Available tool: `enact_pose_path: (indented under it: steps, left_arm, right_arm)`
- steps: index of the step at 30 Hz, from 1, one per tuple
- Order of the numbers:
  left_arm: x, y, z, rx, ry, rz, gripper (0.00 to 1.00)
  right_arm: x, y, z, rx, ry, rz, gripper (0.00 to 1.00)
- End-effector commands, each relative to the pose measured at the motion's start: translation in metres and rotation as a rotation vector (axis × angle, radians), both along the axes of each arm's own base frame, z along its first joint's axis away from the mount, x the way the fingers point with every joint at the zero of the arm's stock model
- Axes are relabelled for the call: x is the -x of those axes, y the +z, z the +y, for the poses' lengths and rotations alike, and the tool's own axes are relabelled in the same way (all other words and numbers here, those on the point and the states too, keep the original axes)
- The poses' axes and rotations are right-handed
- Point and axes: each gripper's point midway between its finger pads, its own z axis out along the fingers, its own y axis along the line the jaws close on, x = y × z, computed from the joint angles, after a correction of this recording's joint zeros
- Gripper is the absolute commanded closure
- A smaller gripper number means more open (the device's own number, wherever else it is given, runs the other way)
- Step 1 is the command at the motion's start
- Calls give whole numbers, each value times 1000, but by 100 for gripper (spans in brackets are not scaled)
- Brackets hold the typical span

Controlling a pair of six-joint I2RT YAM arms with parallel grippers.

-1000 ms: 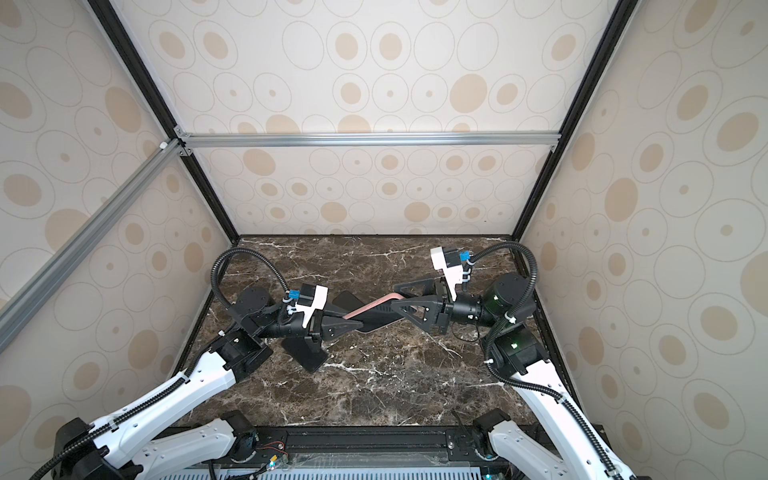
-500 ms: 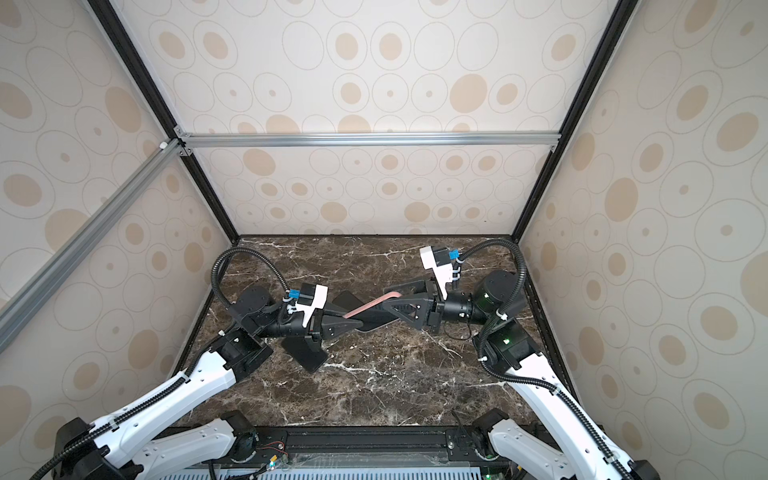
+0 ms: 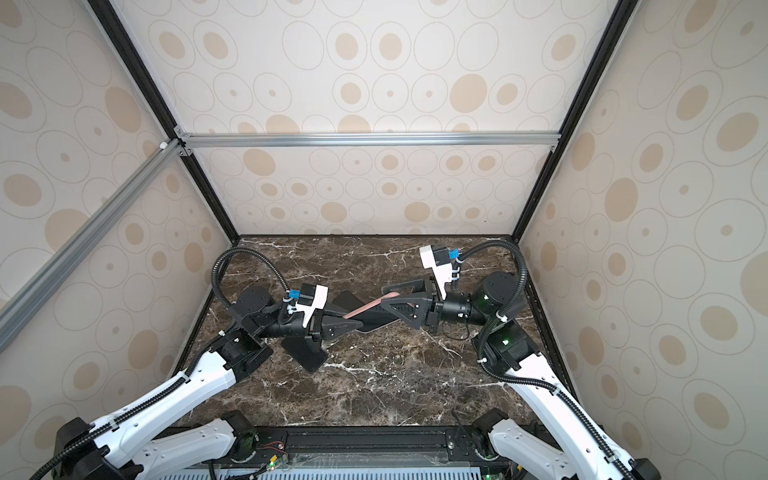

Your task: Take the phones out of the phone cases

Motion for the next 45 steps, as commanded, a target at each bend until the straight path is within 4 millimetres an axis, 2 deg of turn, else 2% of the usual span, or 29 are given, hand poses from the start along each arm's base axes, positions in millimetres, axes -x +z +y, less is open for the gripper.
enact_pose_path:
  steps: [1,7,13,32,40,45]
  left_arm:
    - [8,25,5,63,-13,-83,100]
    - [6,27,7,62,15,-103,100]
    - [1,32,9,58,62,-142,100]
    - [-41,36,14,-14,311,-289,100]
    - [-44,37,16,-21,332,-309,100]
    - [-44,31,16,-45,334,-299,100]
  right_arm:
    - [-2,5,-1,-7,-36,21,61]
    - [-18,-7,-3,39,-116,176,67]
    - [-21,-13,-1,25,-101,277,67]
    - [-32,-26,4,23,-101,440,69]
    - [-36,-24,5,14,-109,450,65]
    - [-37,-17,5,-6,-105,434,57]
